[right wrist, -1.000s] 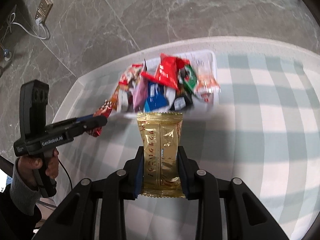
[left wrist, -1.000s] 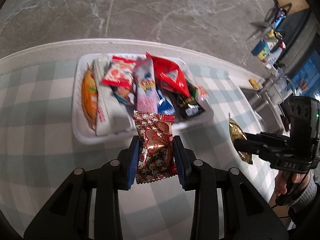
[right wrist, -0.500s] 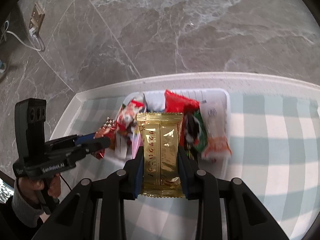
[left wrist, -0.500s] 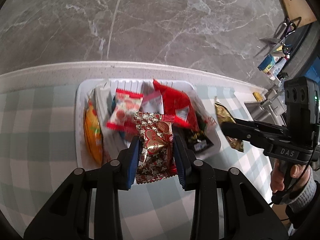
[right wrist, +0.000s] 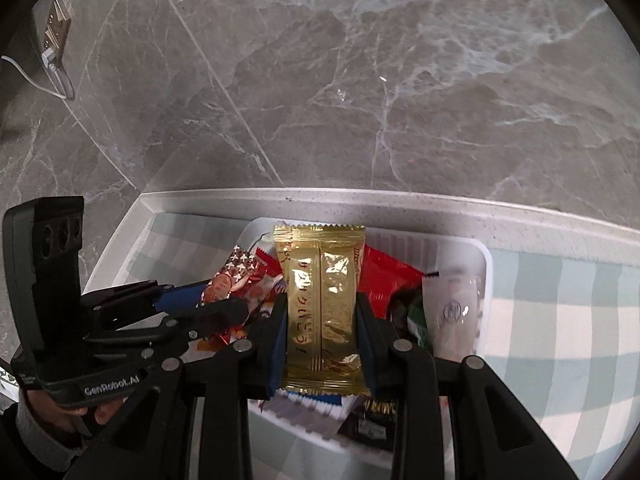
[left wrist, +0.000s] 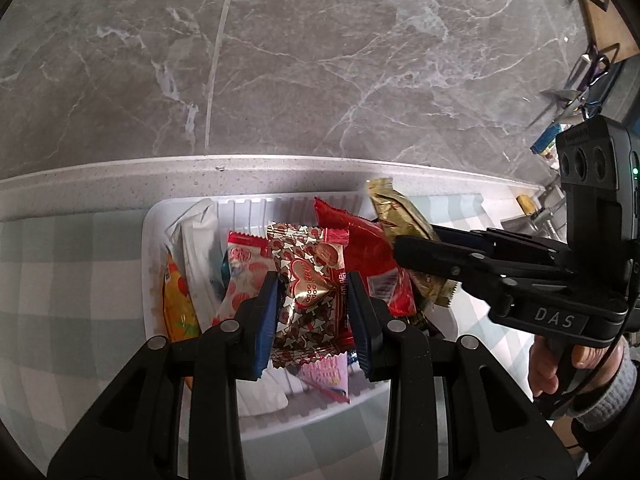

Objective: Organize snacks

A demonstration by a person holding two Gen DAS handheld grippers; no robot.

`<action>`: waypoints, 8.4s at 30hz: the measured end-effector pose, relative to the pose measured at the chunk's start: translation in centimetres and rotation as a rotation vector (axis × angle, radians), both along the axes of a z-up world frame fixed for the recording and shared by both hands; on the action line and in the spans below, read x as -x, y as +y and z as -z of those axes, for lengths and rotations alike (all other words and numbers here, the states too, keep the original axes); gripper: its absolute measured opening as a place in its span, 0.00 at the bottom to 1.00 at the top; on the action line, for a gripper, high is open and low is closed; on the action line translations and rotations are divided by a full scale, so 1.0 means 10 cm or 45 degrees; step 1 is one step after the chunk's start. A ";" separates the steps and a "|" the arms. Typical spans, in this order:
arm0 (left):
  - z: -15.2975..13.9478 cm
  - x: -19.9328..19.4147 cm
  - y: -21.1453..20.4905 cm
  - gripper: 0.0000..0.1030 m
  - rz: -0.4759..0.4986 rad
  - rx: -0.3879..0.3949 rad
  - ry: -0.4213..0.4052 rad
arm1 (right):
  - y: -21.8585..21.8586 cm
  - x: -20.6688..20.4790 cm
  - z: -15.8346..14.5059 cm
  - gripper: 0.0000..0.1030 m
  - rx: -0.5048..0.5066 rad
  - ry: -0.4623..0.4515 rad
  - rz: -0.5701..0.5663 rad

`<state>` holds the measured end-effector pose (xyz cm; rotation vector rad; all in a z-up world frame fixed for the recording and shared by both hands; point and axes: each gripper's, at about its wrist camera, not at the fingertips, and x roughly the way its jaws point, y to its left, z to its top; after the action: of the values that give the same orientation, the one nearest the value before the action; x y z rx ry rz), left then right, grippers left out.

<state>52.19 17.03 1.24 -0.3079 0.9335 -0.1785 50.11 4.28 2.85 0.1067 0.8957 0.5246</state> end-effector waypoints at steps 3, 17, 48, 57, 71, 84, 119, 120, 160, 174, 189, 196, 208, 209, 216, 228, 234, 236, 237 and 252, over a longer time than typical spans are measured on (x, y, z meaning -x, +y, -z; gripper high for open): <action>0.03 -0.06 -0.02 0.30 0.000 -0.013 0.002 | 0.02 -0.05 0.04 0.32 0.004 0.009 -0.001; 0.16 -0.18 -0.09 0.30 -0.004 -0.079 -0.005 | 0.07 -0.18 0.13 0.36 0.044 0.001 -0.012; 0.02 0.00 -0.03 0.45 -0.046 -0.148 -0.057 | 0.01 -0.02 -0.01 0.48 -0.009 -0.058 0.021; -0.09 0.16 -0.08 0.55 -0.044 -0.167 -0.066 | -0.10 0.17 -0.13 0.51 -0.019 -0.082 0.053; -0.41 0.70 -0.28 0.77 -0.040 -0.268 -0.103 | -0.24 0.85 -0.50 0.86 0.047 -0.252 0.133; -0.98 1.38 -0.72 0.85 -0.003 -0.464 -0.236 | -0.58 1.70 -0.68 0.93 0.035 -0.332 0.256; -1.44 2.50 -1.02 0.85 0.048 -0.525 -0.369 | -0.80 2.94 -0.71 0.93 0.018 -0.380 0.371; -1.45 2.51 -1.03 0.85 0.050 -0.525 -0.370 | -0.80 2.95 -0.71 0.93 0.017 -0.383 0.373; -1.50 2.86 -1.04 0.85 0.052 -0.525 -0.396 | -0.86 3.26 -0.77 0.94 0.005 -0.408 0.393; -1.44 2.92 -0.96 0.85 0.060 -0.476 -0.385 | -0.92 3.30 -0.73 0.94 0.009 -0.397 0.406; -1.49 3.11 -0.86 0.90 -0.048 -0.494 -0.577 | -0.95 3.30 -0.69 0.94 -0.015 -0.380 0.415; -1.39 3.08 -0.74 0.88 -0.083 -0.468 -0.528 | -0.94 3.26 -0.64 0.94 -0.025 -0.364 0.419; -1.11 2.83 -0.67 0.85 -0.177 -0.561 -0.398 | -1.07 3.17 -0.47 0.94 -0.028 -0.325 0.473; -1.09 2.81 -0.66 0.85 -0.185 -0.564 -0.386 | -1.09 3.15 -0.45 0.94 -0.023 -0.321 0.480; -0.90 2.72 -0.57 0.85 -0.213 -0.566 -0.316 | -1.25 3.05 -0.20 0.95 0.076 -0.300 0.541; -0.63 2.68 -0.50 0.85 -0.225 -0.596 -0.229 | -1.72 2.81 0.48 0.95 0.350 -0.224 0.662; -0.56 2.67 -0.48 0.85 -0.223 -0.612 -0.207 | -1.92 2.71 0.72 0.95 0.423 -0.183 0.702; -0.53 2.67 -0.48 0.85 -0.223 -0.616 -0.198 | -1.97 2.68 0.79 0.95 0.438 -0.166 0.710; -0.53 2.67 -0.48 0.85 -0.223 -0.616 -0.196 | -2.00 2.66 0.83 0.95 0.446 -0.159 0.714; -0.49 2.67 -0.43 0.85 -0.231 -0.623 -0.182 | -2.15 2.53 1.04 0.95 0.496 -0.129 0.730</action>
<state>25.53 12.76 6.16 0.0734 0.7742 0.1927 24.77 -17.24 -7.57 -0.0204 0.8071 -0.1797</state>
